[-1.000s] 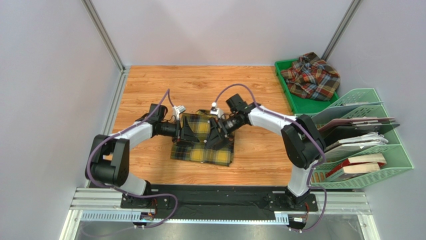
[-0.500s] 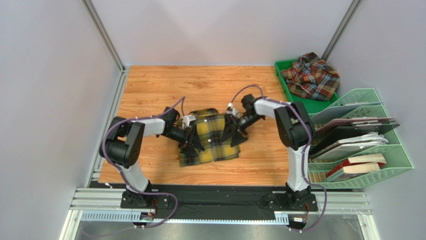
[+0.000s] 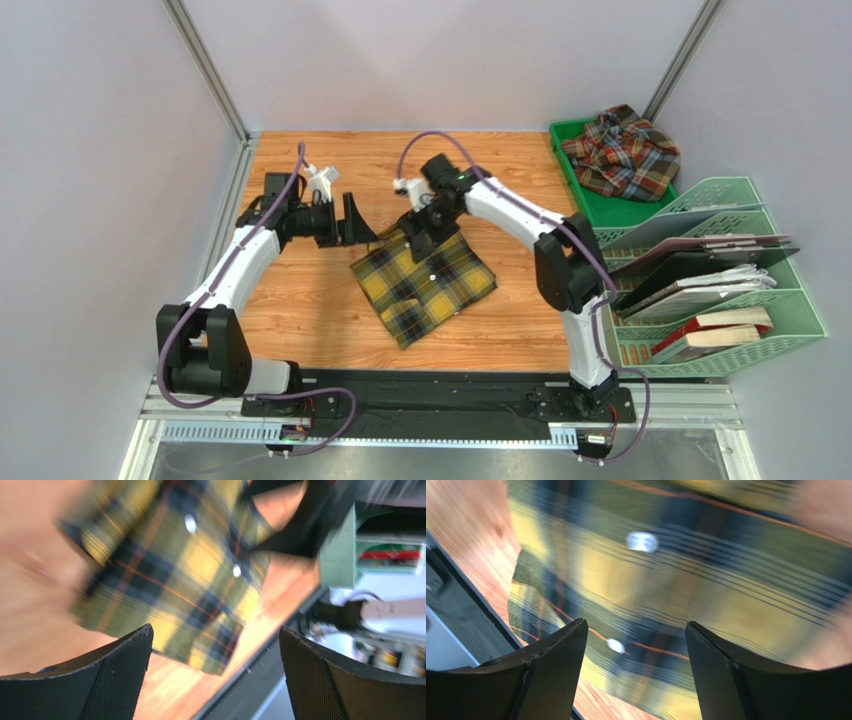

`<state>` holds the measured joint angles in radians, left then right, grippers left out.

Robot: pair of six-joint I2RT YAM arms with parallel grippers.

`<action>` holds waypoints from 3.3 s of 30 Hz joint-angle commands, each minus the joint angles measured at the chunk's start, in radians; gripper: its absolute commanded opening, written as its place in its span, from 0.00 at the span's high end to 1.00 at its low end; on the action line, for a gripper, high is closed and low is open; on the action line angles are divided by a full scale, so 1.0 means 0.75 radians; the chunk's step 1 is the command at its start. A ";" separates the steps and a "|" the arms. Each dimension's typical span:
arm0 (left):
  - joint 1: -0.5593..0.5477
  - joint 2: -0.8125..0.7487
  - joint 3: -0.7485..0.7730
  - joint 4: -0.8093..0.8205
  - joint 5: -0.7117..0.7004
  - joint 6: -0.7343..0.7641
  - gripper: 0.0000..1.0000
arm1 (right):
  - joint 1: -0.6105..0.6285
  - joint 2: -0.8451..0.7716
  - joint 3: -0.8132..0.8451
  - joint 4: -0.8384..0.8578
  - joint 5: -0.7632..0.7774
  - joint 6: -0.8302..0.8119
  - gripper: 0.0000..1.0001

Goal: Fold and stack the long sleeve shirts
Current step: Fold the shirt

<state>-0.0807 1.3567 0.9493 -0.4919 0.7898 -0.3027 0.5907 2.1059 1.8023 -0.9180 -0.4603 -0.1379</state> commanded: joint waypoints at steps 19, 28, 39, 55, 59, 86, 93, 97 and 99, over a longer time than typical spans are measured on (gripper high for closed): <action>0.230 0.301 0.166 -0.295 0.145 0.401 0.16 | 0.186 -0.355 -0.638 -0.230 -0.245 -1.364 0.19; 0.034 0.666 0.419 -0.287 0.182 0.498 0.22 | 0.023 -0.360 -0.454 -0.077 -0.289 -0.553 0.19; -0.179 1.034 0.665 -0.365 0.188 0.540 0.20 | -0.021 -0.258 -0.577 0.070 -0.115 -0.242 0.21; -0.365 1.144 0.645 -0.420 0.309 0.528 0.20 | -0.062 -0.145 -0.530 0.075 -0.125 -0.244 0.22; -0.416 1.124 0.632 -0.408 0.368 0.510 0.20 | -0.062 -0.125 -0.515 0.087 -0.123 -0.227 0.22; -0.140 1.150 1.703 -1.368 -0.279 0.947 1.00 | -0.452 -0.431 -0.583 0.044 -0.477 -0.066 0.16; -0.258 1.069 2.043 -1.298 -1.191 1.301 1.00 | -0.513 -0.466 -0.622 0.044 -0.485 -0.076 0.16; -0.383 0.860 1.517 -0.818 -1.425 1.395 1.00 | -0.516 -0.442 -0.626 0.046 -0.493 -0.078 0.16; -0.450 0.834 1.288 -0.731 -1.480 1.359 1.00 | -0.524 -0.429 -0.618 0.046 -0.503 -0.078 0.16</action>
<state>-0.3172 1.9965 2.1868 -1.1648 -0.0849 0.6338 0.2077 1.7859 1.3331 -0.8913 -0.7971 -0.1913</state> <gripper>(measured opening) 0.085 0.836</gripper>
